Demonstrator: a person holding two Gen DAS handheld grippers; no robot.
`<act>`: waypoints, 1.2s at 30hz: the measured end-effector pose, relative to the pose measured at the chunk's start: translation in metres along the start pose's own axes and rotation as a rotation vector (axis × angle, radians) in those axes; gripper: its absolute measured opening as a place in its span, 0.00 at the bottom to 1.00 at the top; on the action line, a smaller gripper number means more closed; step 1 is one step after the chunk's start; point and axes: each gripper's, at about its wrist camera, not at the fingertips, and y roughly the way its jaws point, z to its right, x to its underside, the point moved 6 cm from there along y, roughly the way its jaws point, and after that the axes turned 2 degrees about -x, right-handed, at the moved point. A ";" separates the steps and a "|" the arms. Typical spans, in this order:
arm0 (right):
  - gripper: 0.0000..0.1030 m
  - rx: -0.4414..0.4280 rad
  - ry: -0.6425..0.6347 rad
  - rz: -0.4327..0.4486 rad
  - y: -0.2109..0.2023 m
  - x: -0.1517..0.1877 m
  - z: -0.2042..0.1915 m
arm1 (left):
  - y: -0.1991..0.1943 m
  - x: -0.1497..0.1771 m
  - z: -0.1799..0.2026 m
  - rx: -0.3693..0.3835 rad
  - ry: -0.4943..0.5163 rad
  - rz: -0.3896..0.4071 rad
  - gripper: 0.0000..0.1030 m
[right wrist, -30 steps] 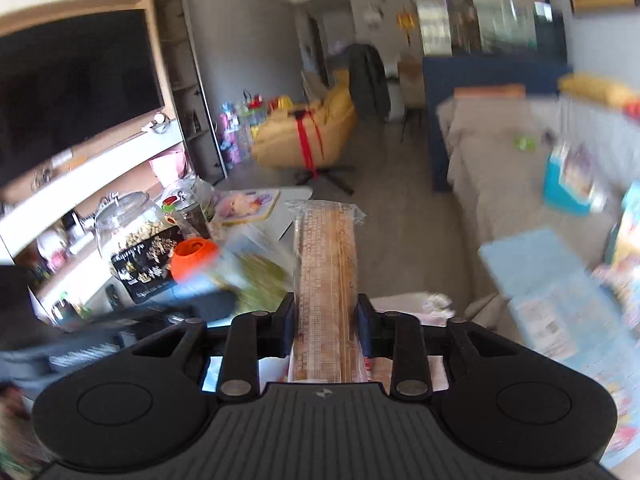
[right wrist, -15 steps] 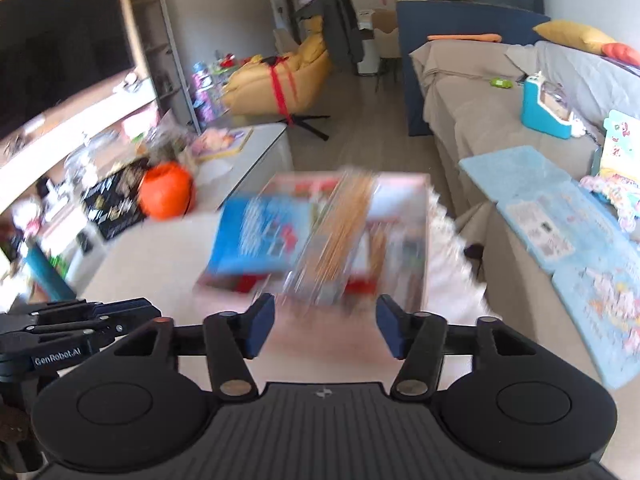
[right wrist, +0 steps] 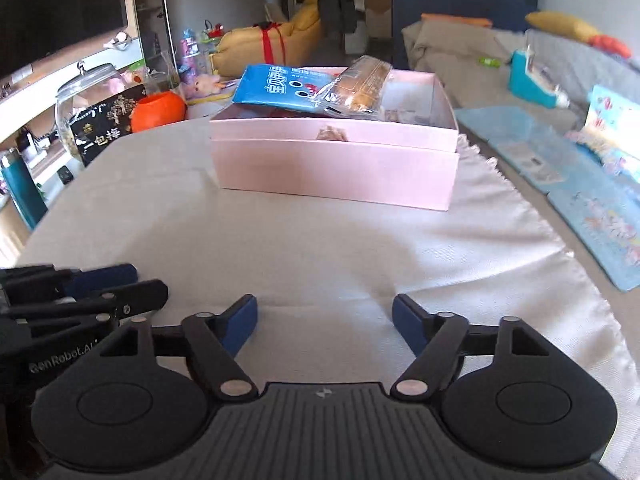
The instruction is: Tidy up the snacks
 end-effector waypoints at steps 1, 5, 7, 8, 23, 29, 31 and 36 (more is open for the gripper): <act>0.82 0.003 -0.018 0.001 0.001 0.000 -0.002 | 0.000 0.000 0.001 -0.008 -0.002 0.003 0.40; 0.92 0.005 -0.027 0.015 0.005 0.001 0.001 | 0.003 -0.001 0.002 -0.012 0.001 0.010 0.41; 0.95 0.019 -0.002 0.035 0.006 0.001 0.007 | 0.003 -0.001 0.001 -0.017 0.010 0.012 0.41; 0.95 0.032 0.017 0.046 0.005 0.001 0.012 | 0.002 -0.001 0.001 -0.018 0.012 0.012 0.41; 0.99 0.067 0.025 0.047 0.008 0.001 0.017 | 0.007 -0.002 0.006 -0.044 0.027 0.013 0.41; 0.99 0.067 0.025 0.046 0.008 0.001 0.017 | 0.007 -0.002 0.006 -0.044 0.027 0.013 0.41; 0.99 0.067 0.025 0.046 0.008 0.001 0.017 | 0.007 -0.002 0.006 -0.043 0.026 0.013 0.41; 0.99 0.067 0.025 0.046 0.008 0.001 0.017 | 0.007 -0.002 0.006 -0.043 0.027 0.013 0.41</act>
